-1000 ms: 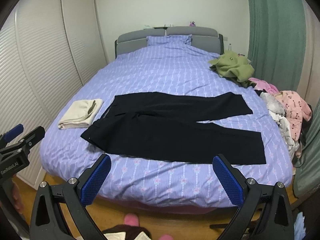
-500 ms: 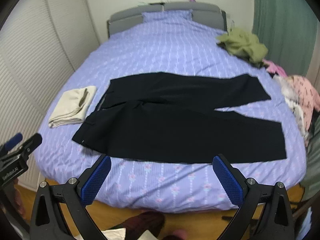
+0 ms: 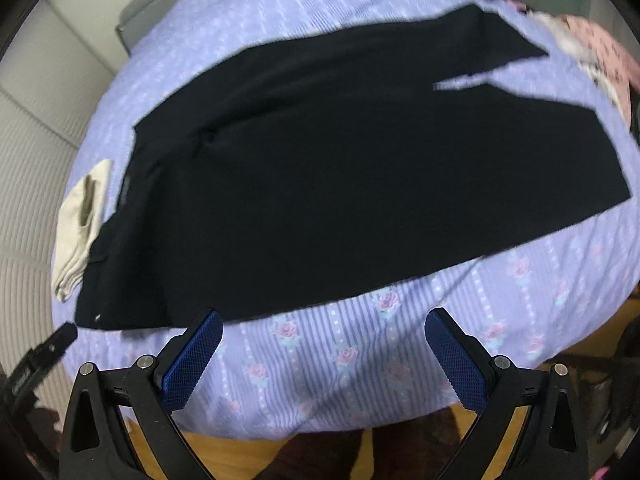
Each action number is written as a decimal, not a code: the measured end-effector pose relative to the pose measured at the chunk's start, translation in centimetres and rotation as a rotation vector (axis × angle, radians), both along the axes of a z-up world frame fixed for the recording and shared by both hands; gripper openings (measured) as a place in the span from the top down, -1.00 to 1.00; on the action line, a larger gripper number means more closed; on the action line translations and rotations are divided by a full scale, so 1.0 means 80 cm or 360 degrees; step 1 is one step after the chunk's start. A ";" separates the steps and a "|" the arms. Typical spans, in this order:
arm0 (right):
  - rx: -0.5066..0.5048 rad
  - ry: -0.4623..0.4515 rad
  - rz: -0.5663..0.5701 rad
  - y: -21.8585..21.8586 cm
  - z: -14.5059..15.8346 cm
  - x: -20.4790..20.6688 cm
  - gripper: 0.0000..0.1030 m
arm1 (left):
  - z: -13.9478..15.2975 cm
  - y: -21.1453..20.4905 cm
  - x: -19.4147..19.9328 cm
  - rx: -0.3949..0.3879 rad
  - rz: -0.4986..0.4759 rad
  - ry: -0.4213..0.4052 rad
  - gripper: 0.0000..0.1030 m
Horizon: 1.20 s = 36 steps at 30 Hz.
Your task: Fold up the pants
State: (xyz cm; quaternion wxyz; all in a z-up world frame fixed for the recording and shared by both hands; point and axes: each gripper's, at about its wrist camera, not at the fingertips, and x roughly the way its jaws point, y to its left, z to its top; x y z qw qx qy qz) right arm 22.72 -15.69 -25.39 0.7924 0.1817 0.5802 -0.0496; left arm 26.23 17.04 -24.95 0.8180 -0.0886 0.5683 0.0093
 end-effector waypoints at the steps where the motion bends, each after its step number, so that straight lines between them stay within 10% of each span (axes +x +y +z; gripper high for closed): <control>1: 0.0001 0.0010 -0.0008 0.001 -0.008 0.002 -0.99 | -0.011 -0.002 0.002 -0.0003 -0.0002 0.0012 -1.00; 9: 0.0130 0.0077 -0.0153 -0.027 -0.094 0.014 -0.84 | -0.084 -0.014 0.033 -0.0013 0.0068 0.0076 -0.94; 17: 0.0344 0.0099 -0.0298 -0.050 -0.139 0.025 -0.59 | -0.103 -0.015 0.046 -0.0071 0.0089 0.0097 -0.19; 20: 0.0319 0.0105 -0.0277 -0.049 -0.140 0.036 -0.07 | -0.100 -0.012 0.049 -0.0069 0.0102 0.0105 0.48; 24: 0.0192 0.0035 -0.0160 -0.050 -0.105 0.052 0.70 | -0.076 -0.010 0.048 -0.0102 0.0087 0.0087 0.74; 36: 0.0007 -0.0604 0.0003 -0.085 0.124 0.122 0.83 | 0.098 -0.035 0.107 -0.0069 0.0005 -0.0354 0.84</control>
